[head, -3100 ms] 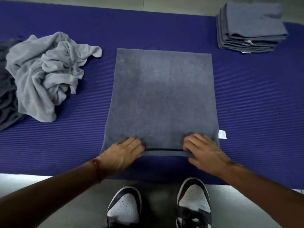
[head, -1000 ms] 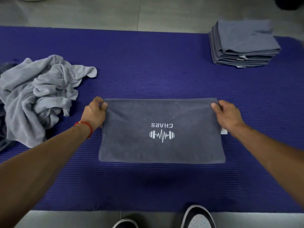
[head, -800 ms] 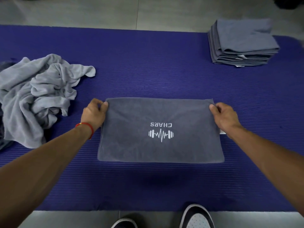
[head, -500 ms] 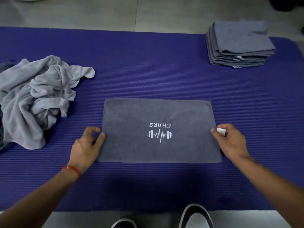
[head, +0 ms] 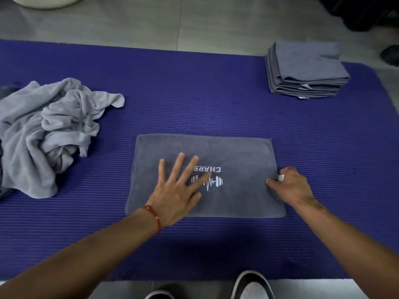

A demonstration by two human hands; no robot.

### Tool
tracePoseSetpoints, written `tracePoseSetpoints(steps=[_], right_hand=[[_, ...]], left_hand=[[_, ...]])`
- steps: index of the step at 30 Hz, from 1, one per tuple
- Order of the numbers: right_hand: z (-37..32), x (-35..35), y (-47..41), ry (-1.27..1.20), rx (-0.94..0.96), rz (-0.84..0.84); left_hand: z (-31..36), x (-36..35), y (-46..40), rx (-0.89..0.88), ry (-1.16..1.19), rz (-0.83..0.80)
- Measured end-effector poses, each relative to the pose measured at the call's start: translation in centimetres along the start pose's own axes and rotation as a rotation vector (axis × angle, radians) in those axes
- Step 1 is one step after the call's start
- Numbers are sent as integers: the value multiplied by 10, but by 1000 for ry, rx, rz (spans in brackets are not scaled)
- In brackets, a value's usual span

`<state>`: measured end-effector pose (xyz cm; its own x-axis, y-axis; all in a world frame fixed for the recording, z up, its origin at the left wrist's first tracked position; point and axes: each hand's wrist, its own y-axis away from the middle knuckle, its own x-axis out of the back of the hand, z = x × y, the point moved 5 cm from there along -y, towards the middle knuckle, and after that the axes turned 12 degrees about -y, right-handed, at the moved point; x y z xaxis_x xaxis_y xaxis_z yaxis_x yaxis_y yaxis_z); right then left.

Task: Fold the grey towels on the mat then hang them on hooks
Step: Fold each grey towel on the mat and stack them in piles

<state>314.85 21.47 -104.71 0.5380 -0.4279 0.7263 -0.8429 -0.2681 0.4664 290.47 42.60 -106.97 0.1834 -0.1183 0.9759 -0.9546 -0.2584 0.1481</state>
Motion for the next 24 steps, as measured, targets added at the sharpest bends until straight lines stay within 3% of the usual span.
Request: tracePoseSetpoints(steps=[5, 11, 15, 18, 24], right_hand=[[2, -2, 3, -11, 22, -12], [7, -14, -6, -149, -138, -106], [-6, -16, -2, 138, -45, -44], [-13, -16, -1, 204, -35, -52], [-13, -9, -3, -213, -90, -201]], left_hand=[[6, -23, -4, -9, -31, -67], [6, -20, -4, 9, 13, -114], [7, -22, -2, 14, 31, -149], [8, -19, -3, 13, 37, -179], [9, -16, -3, 6, 26, -215]])
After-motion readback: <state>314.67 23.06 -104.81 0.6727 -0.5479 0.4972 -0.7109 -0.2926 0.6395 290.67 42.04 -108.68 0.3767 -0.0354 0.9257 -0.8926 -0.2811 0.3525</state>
